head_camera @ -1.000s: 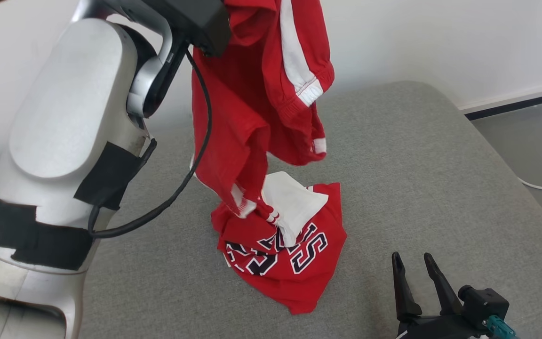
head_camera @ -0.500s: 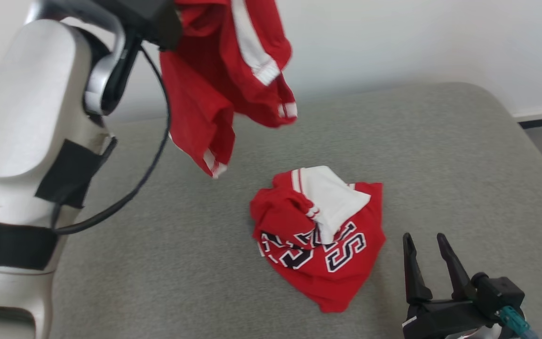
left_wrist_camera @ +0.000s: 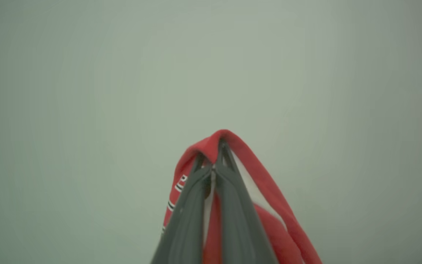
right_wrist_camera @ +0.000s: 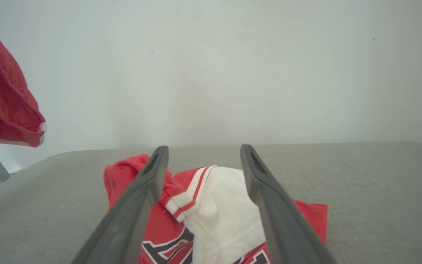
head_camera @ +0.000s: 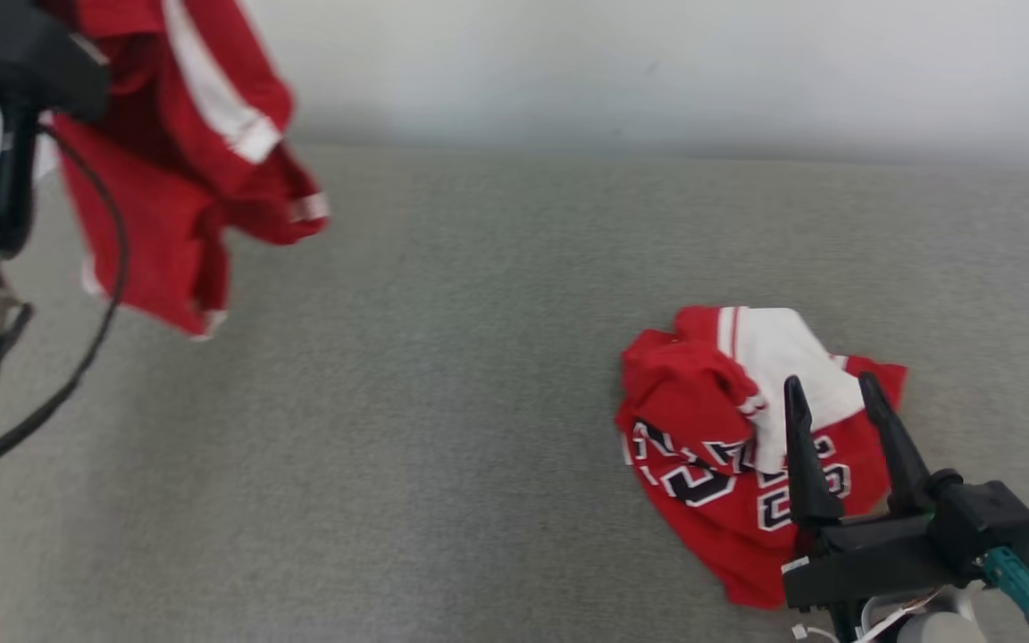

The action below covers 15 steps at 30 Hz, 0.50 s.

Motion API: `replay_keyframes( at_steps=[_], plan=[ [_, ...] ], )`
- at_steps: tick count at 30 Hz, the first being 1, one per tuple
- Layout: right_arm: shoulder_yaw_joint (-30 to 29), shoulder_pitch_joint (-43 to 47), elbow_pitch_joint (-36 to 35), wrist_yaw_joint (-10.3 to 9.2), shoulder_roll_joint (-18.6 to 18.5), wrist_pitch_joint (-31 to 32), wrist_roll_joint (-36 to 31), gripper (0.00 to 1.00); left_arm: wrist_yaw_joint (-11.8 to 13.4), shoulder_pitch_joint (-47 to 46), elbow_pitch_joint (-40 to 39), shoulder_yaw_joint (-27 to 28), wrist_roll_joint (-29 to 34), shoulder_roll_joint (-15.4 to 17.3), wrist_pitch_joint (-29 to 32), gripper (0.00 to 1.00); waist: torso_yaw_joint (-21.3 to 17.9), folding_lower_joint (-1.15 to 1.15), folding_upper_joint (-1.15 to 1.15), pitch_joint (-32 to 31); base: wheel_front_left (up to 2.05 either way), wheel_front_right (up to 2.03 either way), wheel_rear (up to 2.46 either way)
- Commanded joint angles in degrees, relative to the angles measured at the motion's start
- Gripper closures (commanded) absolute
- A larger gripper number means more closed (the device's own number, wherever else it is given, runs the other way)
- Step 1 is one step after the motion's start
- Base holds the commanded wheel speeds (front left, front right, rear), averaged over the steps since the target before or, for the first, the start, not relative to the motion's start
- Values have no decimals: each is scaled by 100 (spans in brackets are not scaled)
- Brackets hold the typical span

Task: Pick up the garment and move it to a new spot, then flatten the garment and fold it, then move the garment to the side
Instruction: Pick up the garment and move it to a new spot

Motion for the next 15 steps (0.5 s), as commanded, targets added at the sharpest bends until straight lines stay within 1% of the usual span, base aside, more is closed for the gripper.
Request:
replay_keyframes(
  at_steps=[1,5,8,12,15],
  plan=[
    [18,-12,-145,-12,8,55,-57,0,46,89,44,78,-77,96,-38,100,486,0,0,415,0,0,0],
    [78,-5,-652,-12,-89,303,-142,0,91,266,269,286,-98,458,-111,100,562,0,0,616,0,0,0],
    [131,2,-1048,-12,-188,499,-150,0,174,323,463,357,118,900,-179,100,554,0,0,777,0,0,0],
    [110,52,-1555,-12,-350,750,-166,0,184,314,649,561,24,1145,-316,100,542,0,0,993,0,0,0],
    [85,82,-1910,-12,-443,919,-185,0,148,252,772,602,12,1261,-393,100,543,0,0,1144,0,0,0]
  ],
)
